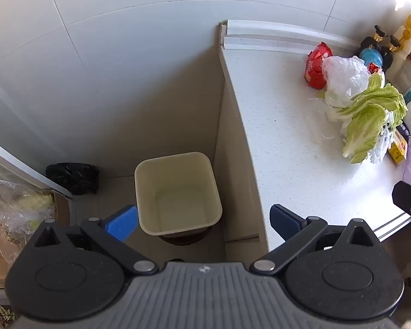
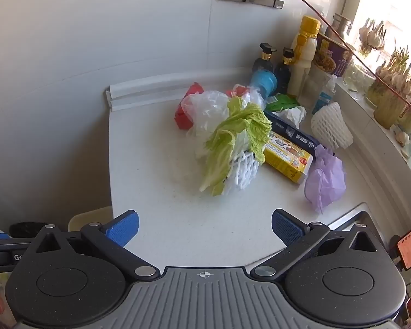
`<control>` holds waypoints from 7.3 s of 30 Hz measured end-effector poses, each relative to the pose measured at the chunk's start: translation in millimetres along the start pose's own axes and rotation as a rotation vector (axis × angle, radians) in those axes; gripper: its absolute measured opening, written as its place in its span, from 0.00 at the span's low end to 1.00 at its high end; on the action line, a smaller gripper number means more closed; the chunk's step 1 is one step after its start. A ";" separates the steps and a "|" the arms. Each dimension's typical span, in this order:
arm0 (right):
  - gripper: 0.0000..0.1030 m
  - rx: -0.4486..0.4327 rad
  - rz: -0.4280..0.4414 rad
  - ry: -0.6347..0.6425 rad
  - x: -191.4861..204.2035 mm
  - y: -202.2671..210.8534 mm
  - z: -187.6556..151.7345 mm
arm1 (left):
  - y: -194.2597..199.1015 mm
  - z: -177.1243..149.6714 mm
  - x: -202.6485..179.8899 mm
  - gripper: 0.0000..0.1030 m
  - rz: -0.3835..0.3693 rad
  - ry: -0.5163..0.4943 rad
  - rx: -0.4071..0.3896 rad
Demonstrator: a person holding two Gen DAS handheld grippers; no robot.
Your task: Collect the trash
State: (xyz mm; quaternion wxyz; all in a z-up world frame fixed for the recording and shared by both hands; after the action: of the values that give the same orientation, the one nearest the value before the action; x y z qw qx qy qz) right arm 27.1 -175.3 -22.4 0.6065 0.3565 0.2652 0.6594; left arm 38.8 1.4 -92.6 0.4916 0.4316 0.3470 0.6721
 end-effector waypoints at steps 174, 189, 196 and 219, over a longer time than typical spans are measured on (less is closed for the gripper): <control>0.57 -0.241 0.286 -0.174 -194.2 -121.2 133.7 | -18.7 185.8 -210.7 0.60 -0.622 -0.206 -0.329; 0.33 -0.120 0.406 0.169 -128.6 -175.1 165.7 | -35.4 182.4 -220.1 0.41 -0.607 -0.228 -0.287; 0.19 -0.094 0.382 0.162 -133.0 -186.9 160.0 | -38.6 181.8 -217.9 0.22 -0.593 -0.220 -0.283; 0.12 -0.260 0.393 0.096 -145.5 -115.9 176.4 | 20.1 199.1 -188.9 0.03 -0.664 -0.128 -0.398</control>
State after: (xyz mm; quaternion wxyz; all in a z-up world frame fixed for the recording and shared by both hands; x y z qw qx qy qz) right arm 239.0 -319.4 -27.8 0.4940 0.2882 0.1321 0.8096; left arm 242.2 -177.2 -42.9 0.7769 0.2332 0.2994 0.5025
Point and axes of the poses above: each gripper's, at about its wrist camera, not at the fingertips, and y roughly against the way its jaws point, x to its left, z to its top, the point moved 10 cm from there along -y, roughly the way its jaws point, and after that the axes turned 15 degrees about z, right-handed, at the moved point
